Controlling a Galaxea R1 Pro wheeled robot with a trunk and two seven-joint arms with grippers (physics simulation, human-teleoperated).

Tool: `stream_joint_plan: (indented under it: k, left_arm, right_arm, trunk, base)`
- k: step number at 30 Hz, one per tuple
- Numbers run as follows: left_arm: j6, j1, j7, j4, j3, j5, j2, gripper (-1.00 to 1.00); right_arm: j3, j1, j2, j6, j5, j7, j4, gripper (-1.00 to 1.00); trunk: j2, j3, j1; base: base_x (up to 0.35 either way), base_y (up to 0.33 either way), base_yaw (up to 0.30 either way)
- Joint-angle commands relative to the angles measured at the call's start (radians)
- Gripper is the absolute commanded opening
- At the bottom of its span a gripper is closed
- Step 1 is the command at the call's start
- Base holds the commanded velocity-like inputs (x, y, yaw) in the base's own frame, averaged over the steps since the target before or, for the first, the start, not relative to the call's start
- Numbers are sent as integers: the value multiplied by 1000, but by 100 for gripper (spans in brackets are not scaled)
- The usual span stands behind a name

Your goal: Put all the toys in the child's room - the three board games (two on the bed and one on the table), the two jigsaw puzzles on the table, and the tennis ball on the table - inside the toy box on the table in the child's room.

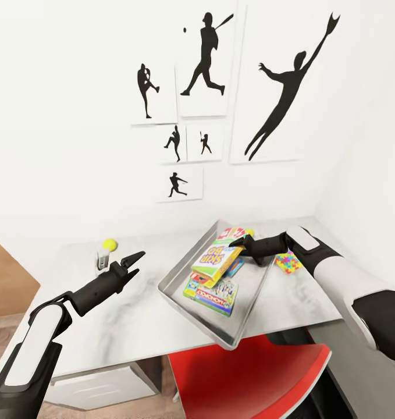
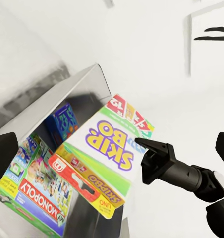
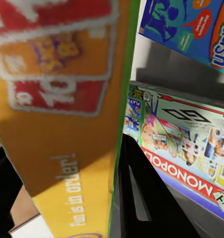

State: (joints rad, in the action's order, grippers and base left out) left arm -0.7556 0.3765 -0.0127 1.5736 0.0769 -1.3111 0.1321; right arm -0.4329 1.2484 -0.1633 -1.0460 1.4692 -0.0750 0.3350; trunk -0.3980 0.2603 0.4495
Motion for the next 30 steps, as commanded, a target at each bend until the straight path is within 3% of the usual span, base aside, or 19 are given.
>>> stream_joint_plan:
  k: [1,24,30]
  left_arm:
    - [-5,1,-1,0,1,0,0,100]
    - [-18,-2,-5,0,6,-3,0,100]
    - [-29,-11,-30,0,40,-37,2,100]
  right_arm:
    - [-5,1,-1,-1,13,-7,2,-100]
    - [-5,2,-1,-1,14,-3,6,-100]
    - [-4,3,-1,-1,14,-3,10,-100]
  trunk:
    - [-2,4,1]
    - [-2,41,1]
    - [-2,51,1]
  base:
    - [0,0,0]
    - [0,0,0]
    - [0,0,0]
